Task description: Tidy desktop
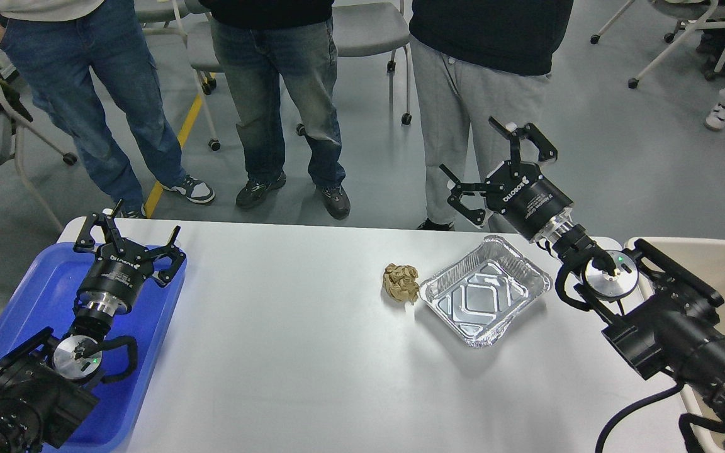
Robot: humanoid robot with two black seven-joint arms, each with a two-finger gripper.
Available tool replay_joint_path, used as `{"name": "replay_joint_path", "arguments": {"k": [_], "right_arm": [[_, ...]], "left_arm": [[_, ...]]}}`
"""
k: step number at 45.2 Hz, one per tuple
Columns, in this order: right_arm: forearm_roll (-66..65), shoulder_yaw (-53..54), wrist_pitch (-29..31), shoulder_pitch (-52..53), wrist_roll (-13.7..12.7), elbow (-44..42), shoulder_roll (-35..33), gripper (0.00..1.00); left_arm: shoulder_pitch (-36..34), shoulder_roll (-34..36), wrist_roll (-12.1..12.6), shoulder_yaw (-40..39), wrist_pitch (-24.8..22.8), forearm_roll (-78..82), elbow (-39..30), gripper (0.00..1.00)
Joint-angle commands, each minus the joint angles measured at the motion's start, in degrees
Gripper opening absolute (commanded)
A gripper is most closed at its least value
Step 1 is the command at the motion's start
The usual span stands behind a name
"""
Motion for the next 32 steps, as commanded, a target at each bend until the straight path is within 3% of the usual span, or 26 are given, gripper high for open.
{"name": "replay_joint_path", "arguments": {"k": [1,32], "right_arm": [[0.0,0.4,5.0,-3.1,0.0,-4.1,2.1,1.0],[0.1,0.4,5.1,-5.7,1.2,-12.5,4.8,1.0]], "left_arm": [[0.0,0.0,0.1,-0.1,0.0,0.0,0.0,1.0],[0.0,0.0,0.0,0.0,0.0,0.0,0.0,1.0]]}}
